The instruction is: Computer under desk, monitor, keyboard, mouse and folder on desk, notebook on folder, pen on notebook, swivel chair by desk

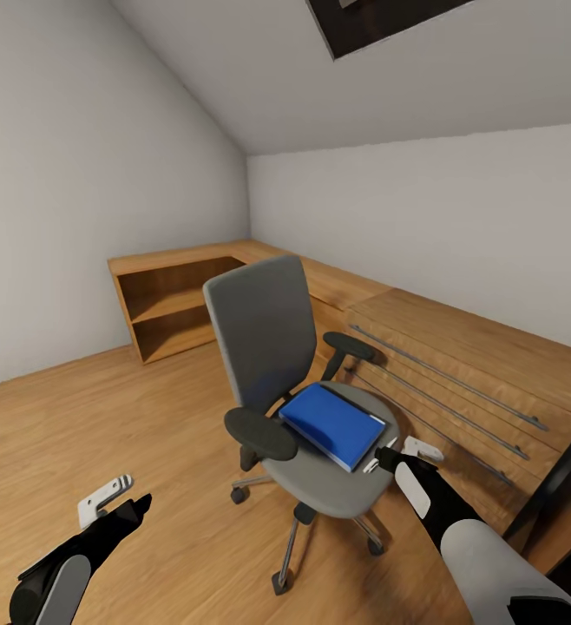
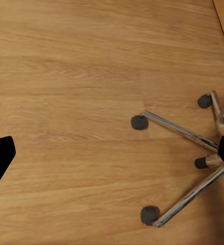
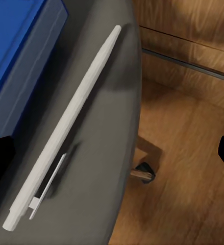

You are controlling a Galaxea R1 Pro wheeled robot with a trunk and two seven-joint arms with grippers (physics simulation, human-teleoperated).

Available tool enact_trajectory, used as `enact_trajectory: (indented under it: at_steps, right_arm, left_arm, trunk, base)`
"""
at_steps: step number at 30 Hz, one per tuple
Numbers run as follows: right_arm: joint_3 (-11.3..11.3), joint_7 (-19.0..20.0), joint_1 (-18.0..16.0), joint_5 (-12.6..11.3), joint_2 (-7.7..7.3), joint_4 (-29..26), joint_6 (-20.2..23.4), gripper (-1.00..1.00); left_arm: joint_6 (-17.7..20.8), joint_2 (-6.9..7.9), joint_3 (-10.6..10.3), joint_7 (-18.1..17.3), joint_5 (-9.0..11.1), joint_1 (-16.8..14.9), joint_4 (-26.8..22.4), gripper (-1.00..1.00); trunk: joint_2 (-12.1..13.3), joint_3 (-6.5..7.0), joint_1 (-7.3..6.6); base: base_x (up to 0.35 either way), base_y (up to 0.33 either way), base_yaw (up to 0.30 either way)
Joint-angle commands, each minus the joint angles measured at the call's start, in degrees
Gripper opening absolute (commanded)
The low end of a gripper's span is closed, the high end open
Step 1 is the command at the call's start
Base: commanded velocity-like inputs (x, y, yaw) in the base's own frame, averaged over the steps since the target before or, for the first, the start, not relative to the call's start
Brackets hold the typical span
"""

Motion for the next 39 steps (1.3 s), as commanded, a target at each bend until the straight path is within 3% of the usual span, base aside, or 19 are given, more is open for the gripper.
enact_trajectory:
  at_steps: [1, 10, 14, 39]
  right_arm:
    - [0.0, -0.3, 0.0, -0.4, 0.0, -0.1, 0.3, 1.0]
    - [0.1, -0.2, 0.0, -0.4, 0.0, -0.1, 0.3, 1.0]
    - [0.1, -0.2, 0.0, -0.4, 0.01, -0.1, 0.4, 1.0]
    - [0.1, -0.3, 0.0, -0.4, 0.18, -0.3, 0.5, 1.0]
  left_arm:
    - [0.2, 0.02, 0.0, 0.5, 0.6, 0.0, -0.1, 1.0]
    - [0.2, 0.02, 0.0, 0.5, 0.6, 0.0, -0.1, 1.0]
    - [0.2, 0.02, 0.0, 0.5, 0.6, 0.0, -0.1, 1.0]
    - [0.2, 0.02, 0.0, 0.5, 0.6, 0.0, -0.1, 1.0]
  trunk:
    - [-0.4, -0.24, 0.22]
    - [-1.2, -0.6, 0.66]
    - [-2.8, -1.32, 1.54]
    - [-2.8, -1.32, 1.54]
  base:
    - [0.0, 0.0, 0.0]
    - [0.0, 0.0, 0.0]
    - [0.0, 0.0, 0.0]
    - [0.0, 0.0, 0.023]
